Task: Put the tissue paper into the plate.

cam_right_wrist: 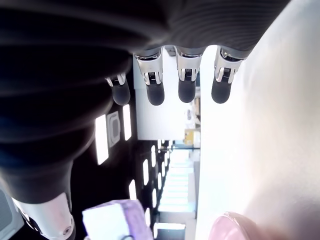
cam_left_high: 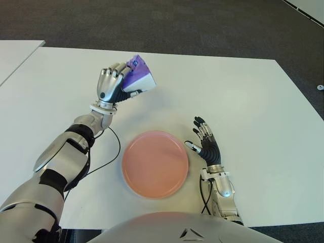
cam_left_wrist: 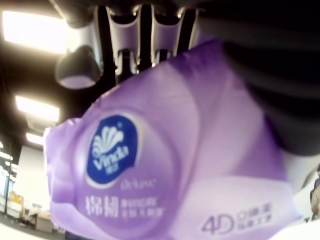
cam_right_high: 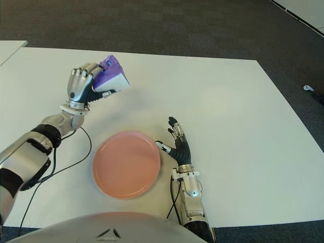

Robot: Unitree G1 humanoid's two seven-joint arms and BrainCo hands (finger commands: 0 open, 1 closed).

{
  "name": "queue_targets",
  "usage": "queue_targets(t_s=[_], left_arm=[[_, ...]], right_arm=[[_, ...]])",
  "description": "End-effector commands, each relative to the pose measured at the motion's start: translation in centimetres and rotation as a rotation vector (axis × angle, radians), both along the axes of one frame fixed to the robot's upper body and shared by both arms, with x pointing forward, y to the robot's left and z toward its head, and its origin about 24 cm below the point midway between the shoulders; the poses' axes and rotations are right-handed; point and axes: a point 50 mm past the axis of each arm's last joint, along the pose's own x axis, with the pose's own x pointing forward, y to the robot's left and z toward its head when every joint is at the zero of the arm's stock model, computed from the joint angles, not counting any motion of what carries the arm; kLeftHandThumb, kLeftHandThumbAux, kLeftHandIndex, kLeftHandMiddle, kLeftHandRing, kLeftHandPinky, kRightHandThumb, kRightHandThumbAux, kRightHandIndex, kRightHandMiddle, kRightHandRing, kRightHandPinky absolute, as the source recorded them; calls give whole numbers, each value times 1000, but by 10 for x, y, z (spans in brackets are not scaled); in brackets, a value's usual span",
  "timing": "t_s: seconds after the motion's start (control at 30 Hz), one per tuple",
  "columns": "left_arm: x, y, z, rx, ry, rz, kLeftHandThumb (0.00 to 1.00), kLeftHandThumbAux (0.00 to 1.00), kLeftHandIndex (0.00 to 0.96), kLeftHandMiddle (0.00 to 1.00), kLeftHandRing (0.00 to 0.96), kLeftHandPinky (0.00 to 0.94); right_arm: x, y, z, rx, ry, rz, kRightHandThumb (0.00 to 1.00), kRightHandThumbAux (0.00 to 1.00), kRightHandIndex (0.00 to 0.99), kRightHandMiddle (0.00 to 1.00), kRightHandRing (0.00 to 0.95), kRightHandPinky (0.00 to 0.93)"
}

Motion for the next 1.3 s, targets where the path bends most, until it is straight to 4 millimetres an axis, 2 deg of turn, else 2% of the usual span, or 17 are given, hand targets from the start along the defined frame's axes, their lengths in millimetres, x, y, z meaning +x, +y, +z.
queue_targets(t_s=[0.03, 0.1, 0.2, 0.23, 0.47, 0.6, 0.83, 0.93, 1.1, 1.2, 1.3], left_arm=[[9, 7, 41, -131, -68, -84, 728, 699, 443, 867, 862, 866], [10, 5, 51, -175, -81, -124, 728, 698, 443, 865, 861, 867], [3, 8, 91, -267, -138, -257, 731, 697, 444, 864, 862, 871], [1, 8, 98, -274, -145, -278, 732, 696, 444, 864, 862, 870], [-13, 6, 127, -292, -146, -354, 737, 696, 444, 870, 868, 877], [-23, 5, 134, -290, -131, -384, 742, 695, 444, 877, 876, 882], [-43, 1, 137, -291, -92, -428, 748, 695, 444, 881, 884, 884], [-60, -7, 129, -281, -39, -472, 748, 695, 444, 879, 883, 880], [-72, -12, 125, -258, 10, -491, 748, 695, 444, 877, 881, 877], [-92, -21, 92, -188, 203, -616, 746, 696, 444, 873, 877, 871], [-101, -22, 76, -185, 303, -669, 744, 696, 444, 869, 873, 866]], right_arm=[[-38, -9, -55, 3, 312, -27, 0, 726, 0, 0, 0, 0], [-38, -9, -55, 0, 310, -27, 0, 722, 0, 0, 0, 0], [-37, -9, -55, -3, 306, -23, 0, 712, 0, 0, 0, 0], [-37, -8, -55, -4, 304, -21, 0, 705, 0, 0, 0, 0], [-38, -7, -55, -6, 299, -24, 0, 683, 0, 0, 0, 0], [-38, -6, -55, -7, 300, -23, 0, 668, 0, 0, 0, 0], [-39, -6, -55, -15, 294, -28, 0, 631, 0, 0, 0, 0], [-39, -6, -55, -21, 292, -31, 0, 621, 0, 0, 0, 0], [-39, -6, -57, -26, 307, -37, 0, 615, 0, 0, 0, 0], [-39, -5, -59, -9, 372, -68, 0, 620, 0, 0, 0, 0], [-38, -5, -59, -2, 381, -76, 0, 626, 0, 0, 0, 0]])
